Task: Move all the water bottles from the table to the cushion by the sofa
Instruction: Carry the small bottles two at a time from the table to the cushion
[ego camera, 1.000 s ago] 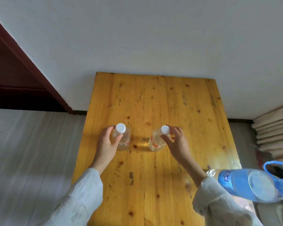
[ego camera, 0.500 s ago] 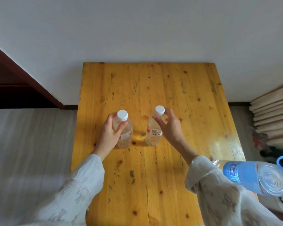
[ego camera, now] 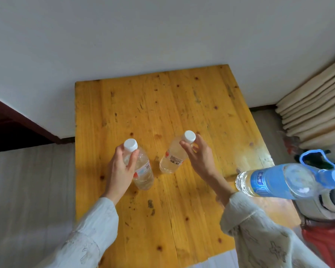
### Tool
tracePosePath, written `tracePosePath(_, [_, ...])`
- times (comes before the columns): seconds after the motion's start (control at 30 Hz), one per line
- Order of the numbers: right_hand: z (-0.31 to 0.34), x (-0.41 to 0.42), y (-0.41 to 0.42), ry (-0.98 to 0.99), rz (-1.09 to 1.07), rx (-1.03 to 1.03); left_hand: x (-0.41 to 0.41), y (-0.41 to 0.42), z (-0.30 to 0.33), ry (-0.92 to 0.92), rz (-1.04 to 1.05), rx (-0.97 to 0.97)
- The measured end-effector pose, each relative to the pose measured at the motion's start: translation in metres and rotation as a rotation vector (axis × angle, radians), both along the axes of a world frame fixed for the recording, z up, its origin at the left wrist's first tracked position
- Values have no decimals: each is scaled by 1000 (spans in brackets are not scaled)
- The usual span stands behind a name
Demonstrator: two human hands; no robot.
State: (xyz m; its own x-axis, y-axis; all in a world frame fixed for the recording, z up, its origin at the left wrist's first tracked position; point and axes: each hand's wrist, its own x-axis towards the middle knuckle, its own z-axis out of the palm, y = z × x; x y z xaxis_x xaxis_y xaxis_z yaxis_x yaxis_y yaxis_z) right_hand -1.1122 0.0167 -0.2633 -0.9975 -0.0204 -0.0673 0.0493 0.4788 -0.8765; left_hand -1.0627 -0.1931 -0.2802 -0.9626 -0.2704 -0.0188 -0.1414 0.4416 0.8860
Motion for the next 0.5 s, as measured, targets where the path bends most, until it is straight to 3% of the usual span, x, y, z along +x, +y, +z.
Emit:
tracePosePath(0.27, [40,89,74,43,-126,-21,41,57,35,85,-228,41])
tracePosePath(0.5, [73,234,165,62,-390,-153,113,153,68,157,-515,110])
